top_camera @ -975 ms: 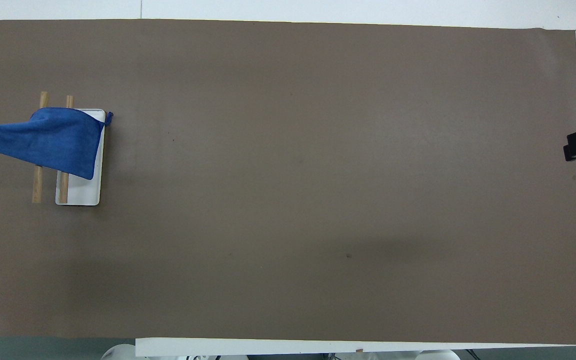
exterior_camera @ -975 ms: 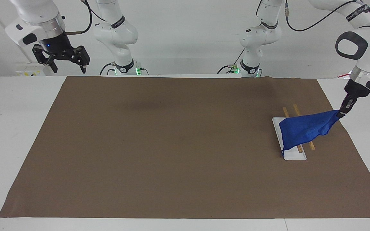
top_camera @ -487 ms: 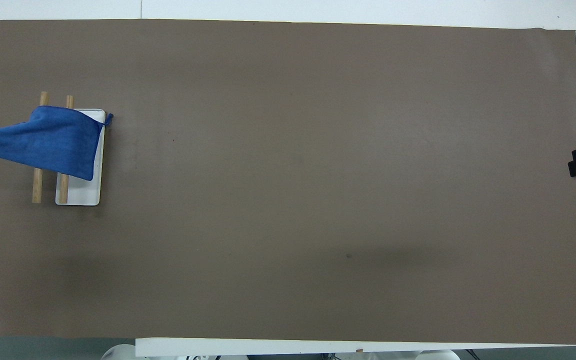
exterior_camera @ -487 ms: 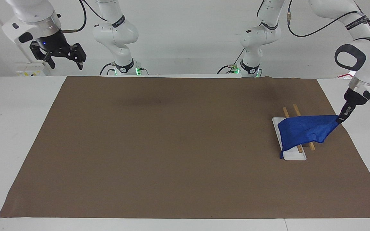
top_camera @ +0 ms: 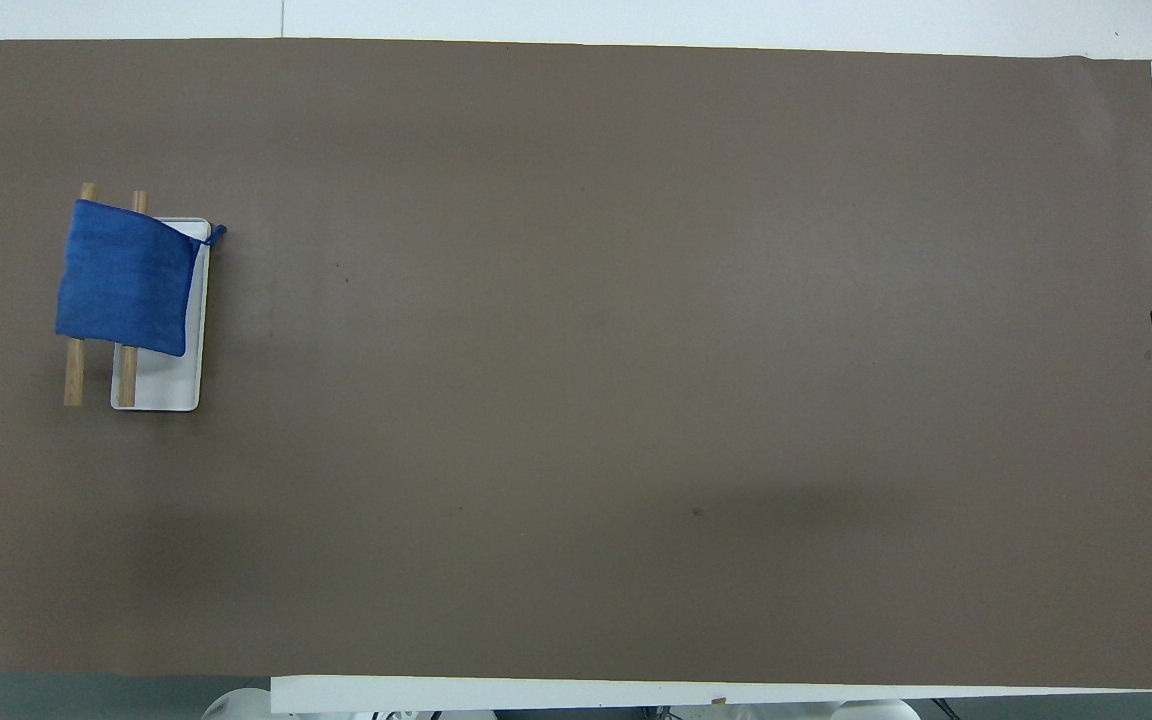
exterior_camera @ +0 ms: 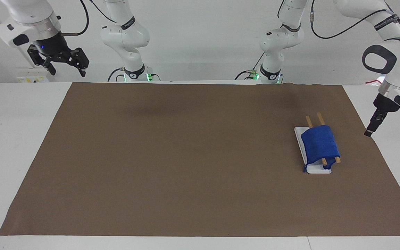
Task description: Right arm passes towel to left arm to hang
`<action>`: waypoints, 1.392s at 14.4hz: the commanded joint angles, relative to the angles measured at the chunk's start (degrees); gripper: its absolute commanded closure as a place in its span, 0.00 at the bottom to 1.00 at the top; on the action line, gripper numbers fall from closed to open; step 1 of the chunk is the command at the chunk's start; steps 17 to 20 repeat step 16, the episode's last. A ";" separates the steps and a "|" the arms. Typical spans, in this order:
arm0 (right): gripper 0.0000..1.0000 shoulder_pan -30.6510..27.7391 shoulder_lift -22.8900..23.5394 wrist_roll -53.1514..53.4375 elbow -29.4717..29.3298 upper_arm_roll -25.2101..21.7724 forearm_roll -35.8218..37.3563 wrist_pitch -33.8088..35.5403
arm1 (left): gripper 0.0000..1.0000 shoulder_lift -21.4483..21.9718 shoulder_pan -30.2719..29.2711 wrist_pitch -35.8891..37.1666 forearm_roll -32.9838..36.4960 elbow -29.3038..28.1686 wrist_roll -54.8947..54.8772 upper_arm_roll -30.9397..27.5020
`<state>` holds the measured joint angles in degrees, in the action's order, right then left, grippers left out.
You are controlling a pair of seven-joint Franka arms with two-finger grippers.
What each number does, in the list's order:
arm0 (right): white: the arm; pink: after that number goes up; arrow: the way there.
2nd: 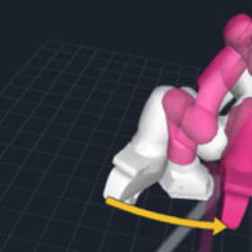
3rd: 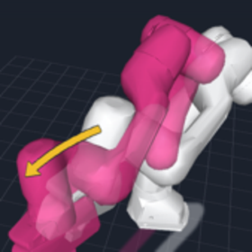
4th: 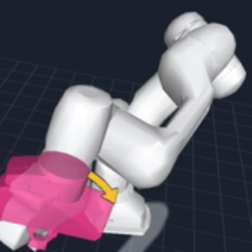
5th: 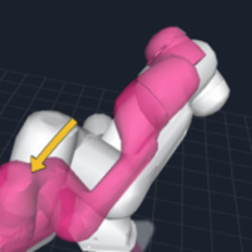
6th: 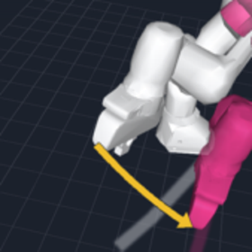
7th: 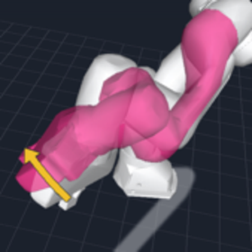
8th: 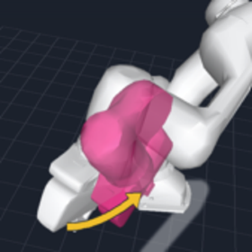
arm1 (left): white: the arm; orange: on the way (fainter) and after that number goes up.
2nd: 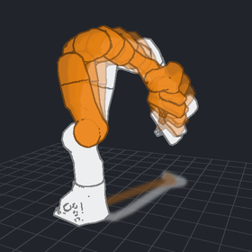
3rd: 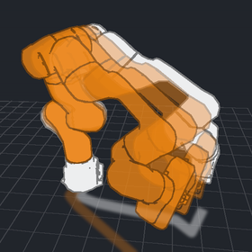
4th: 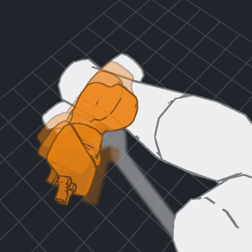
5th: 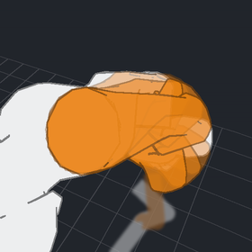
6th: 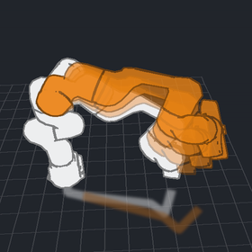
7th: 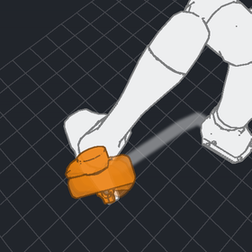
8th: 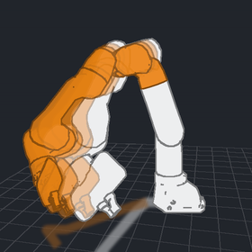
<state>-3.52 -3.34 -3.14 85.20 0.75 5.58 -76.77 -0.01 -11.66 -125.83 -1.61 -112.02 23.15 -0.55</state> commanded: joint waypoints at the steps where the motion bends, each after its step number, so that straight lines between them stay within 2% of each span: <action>1: 0.00 -1.32 -0.18 -0.72 0.58 0.66 -1.10 -0.66 | 0.00 1.07 4.70 12.04 0.90 6.79 -1.00 -0.15; 5: 0.00 -2.45 -0.27 -1.08 1.81 -0.57 -1.45 -0.66 | 0.00 -0.16 11.20 30.77 1.34 19.09 -4.42 -0.15; 7: 0.00 -2.81 -0.27 -0.99 1.98 -0.66 -1.89 -0.84 | 0.00 -3.14 15.42 39.92 4.75 25.60 -11.77 -0.07; 8: 0.00 -3.42 -0.27 -0.73 1.98 -0.66 -1.89 -0.84 | 0.00 -3.41 17.53 42.48 8.08 26.85 -19.73 -0.15; 10: 0.00 -3.43 -0.36 -0.73 2.07 -0.66 -1.89 -0.66 | 0.00 -3.50 17.73 43.91 8.03 26.95 -25.16 -0.15; 13: 0.00 -2.99 -0.44 -0.81 2.42 -0.66 -1.89 -0.66 | 0.00 -3.59 17.11 44.52 4.52 27.12 -24.82 -0.76; 20: 0.00 -3.07 -0.44 -0.81 2.42 -0.66 -1.89 -0.66 | 0.00 -3.59 16.94 44.97 3.46 27.12 -24.91 -0.86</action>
